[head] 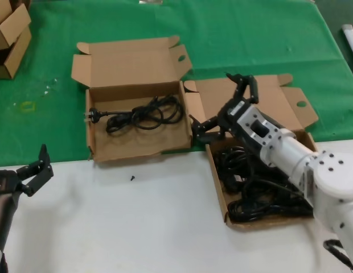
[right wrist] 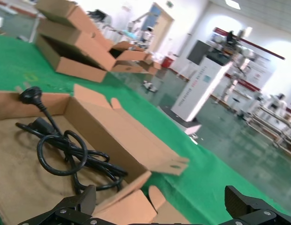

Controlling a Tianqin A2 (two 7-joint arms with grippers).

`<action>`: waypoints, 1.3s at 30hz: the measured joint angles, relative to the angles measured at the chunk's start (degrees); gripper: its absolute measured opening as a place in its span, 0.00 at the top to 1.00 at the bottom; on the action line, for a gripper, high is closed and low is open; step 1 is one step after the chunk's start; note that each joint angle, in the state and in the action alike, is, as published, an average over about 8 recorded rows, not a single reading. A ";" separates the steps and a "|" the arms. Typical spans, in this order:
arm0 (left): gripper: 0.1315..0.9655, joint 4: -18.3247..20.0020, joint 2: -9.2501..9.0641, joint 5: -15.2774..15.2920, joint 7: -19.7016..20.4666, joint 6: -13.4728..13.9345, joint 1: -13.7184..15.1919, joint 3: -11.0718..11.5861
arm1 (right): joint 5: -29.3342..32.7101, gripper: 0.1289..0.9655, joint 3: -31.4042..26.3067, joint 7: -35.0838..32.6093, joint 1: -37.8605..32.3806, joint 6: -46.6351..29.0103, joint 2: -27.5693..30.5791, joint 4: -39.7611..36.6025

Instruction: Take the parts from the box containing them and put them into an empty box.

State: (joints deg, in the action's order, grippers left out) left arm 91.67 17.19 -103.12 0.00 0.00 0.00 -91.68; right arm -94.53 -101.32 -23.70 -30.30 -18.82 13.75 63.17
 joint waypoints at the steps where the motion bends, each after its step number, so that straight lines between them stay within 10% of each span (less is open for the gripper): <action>1: 0.20 0.00 0.00 0.00 0.00 0.00 0.00 0.00 | -0.24 0.00 0.26 0.67 0.83 0.54 0.09 0.78; 39: 0.00 0.00 0.00 -0.01 0.00 0.00 0.00 0.00 | -7.98 0.00 8.96 22.01 28.13 17.48 3.20 26.46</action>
State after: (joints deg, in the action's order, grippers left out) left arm 91.67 17.19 -103.13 0.00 0.00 0.00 -91.67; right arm -102.51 -92.36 -1.69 -2.18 -1.35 16.94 89.63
